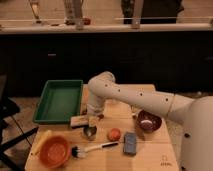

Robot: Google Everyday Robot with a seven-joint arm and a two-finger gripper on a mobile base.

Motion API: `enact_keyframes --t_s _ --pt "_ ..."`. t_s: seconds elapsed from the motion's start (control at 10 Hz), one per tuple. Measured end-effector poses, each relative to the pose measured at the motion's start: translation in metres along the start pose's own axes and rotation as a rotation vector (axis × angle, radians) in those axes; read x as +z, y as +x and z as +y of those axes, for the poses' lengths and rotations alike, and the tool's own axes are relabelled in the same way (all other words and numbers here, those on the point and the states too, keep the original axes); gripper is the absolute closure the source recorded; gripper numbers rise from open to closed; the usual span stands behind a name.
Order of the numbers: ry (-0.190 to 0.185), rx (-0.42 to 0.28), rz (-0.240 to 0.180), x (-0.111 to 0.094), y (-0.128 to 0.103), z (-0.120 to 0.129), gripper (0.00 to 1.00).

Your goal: Place eraser in metal cup

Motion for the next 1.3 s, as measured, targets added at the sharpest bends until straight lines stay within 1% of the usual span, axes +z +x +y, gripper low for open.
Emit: enact_keyframes --t_s 0.3,0.6,1.0,1.3 --pt "-0.002 -0.012 -0.015 -0.004 -0.003 0.001 1.0" --pt "-0.008 -0.018 -0.024 -0.008 -0.006 0.01 1.0" --pt "-0.012 -0.01 -0.017 -0.015 -0.006 0.028 1.0" --pt "-0.007 0.005 -0.017 -0.02 0.0 0.037 1.0"
